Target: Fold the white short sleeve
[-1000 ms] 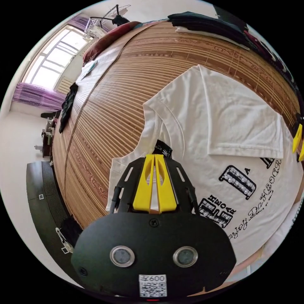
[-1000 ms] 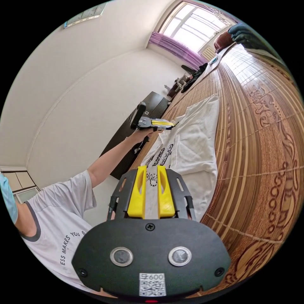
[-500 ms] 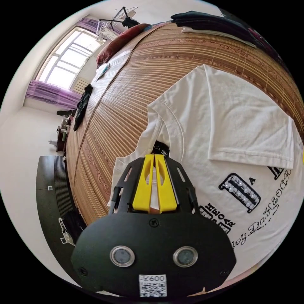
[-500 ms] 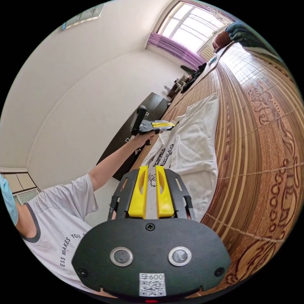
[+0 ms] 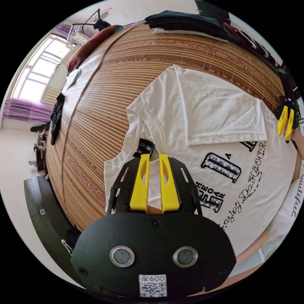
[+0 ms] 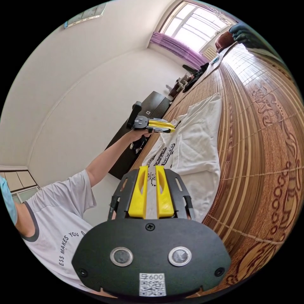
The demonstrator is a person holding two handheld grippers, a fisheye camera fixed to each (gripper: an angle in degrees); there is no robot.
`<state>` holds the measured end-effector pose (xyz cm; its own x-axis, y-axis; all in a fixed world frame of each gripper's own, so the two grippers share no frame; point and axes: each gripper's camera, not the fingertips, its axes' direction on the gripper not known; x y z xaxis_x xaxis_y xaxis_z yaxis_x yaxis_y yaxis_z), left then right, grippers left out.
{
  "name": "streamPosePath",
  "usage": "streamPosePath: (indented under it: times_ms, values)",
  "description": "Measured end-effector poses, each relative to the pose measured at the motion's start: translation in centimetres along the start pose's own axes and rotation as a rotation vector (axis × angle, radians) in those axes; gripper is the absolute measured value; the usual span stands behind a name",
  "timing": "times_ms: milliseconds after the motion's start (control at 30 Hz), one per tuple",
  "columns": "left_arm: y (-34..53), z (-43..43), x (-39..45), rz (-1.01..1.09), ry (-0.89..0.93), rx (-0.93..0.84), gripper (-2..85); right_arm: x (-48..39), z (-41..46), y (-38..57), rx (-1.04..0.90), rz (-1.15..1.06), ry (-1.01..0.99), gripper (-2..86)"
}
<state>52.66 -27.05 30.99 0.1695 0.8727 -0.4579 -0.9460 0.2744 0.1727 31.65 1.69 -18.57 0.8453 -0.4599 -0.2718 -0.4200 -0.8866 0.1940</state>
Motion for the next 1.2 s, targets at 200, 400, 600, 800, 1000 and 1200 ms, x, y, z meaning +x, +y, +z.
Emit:
streamPosePath:
  times_ms: [200, 400, 600, 800, 1000, 1200]
  values:
    - [0.0, -0.3, -0.5, 0.038, -0.042, 0.007, 3.3, 0.3, -0.3, -0.1, 0.002, 0.009, 0.001, -0.7]
    - [-0.1, -0.5, -1.1, 0.055, -0.027, 0.022, 1.6, 0.6, -0.2, -0.2, -0.016, 0.015, -0.001, -0.8]
    - [-0.4, 0.9, -1.0, 0.077, -0.011, -0.028, 1.2, 1.0, -0.5, -0.3, -0.011, 0.02, -0.005, -0.8]
    - [-0.2, 1.6, -0.4, 0.093, -0.038, -0.003, 0.8, 1.7, -0.7, -0.4, -0.01, 0.034, -0.007, -0.8]
    - [0.3, 1.3, 0.4, 0.081, -0.09, 0.0, 0.8, 2.6, -1.0, -0.4, 0.003, 0.056, -0.017, -0.8]
    - [1.6, 1.1, 1.7, 0.081, -0.169, 0.04, 0.9, 2.9, -0.6, -0.4, -0.017, 0.049, 0.006, -0.9]
